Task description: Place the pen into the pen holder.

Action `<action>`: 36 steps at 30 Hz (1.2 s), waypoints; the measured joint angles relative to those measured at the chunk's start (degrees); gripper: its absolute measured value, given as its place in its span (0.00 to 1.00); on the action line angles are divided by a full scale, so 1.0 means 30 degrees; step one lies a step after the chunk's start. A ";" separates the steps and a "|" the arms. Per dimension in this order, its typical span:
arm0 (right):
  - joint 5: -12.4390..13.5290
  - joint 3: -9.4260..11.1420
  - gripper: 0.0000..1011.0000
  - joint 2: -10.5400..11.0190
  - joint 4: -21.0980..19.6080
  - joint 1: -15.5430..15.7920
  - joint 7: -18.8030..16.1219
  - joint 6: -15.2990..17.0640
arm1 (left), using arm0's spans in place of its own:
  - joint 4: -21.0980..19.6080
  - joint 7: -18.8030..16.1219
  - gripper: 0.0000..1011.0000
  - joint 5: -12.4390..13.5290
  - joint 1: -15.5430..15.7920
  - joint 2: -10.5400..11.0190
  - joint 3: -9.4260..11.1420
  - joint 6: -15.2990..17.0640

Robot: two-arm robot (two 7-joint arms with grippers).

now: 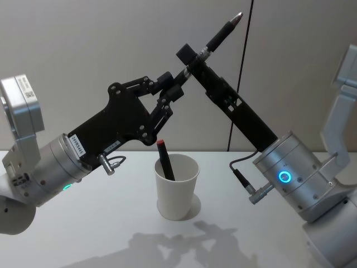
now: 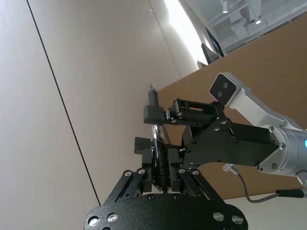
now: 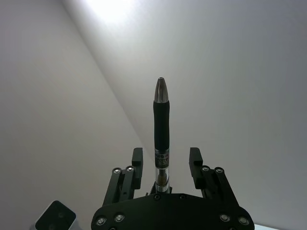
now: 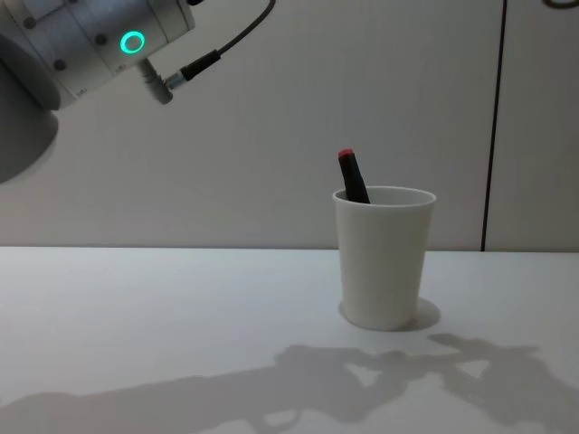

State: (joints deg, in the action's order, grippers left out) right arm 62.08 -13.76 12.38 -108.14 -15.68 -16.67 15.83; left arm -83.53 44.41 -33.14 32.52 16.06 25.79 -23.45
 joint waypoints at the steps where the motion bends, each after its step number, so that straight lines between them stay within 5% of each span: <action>1: 0.0003 -0.0002 0.57 -0.0001 0.0002 -0.0001 0.0001 -0.0001 | 0.0000 0.0000 0.20 0.0000 0.0000 0.0000 0.0000 0.0000; 16: 0.0018 -0.0036 0.14 -0.0011 0.0022 -0.0025 0.0019 -0.0026 | 0.0001 -0.0001 0.20 0.0005 -0.0001 0.0003 0.0001 0.0004; 36: 0.0015 -0.0037 0.14 -0.0004 0.0022 -0.0031 0.0025 -0.0023 | 0.0001 -0.0001 0.20 0.0002 -0.0001 0.0000 0.0001 0.0004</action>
State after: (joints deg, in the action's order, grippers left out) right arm 62.13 -13.87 12.37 -108.07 -15.78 -16.60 15.77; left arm -83.53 44.40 -33.13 32.52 16.06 25.79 -23.44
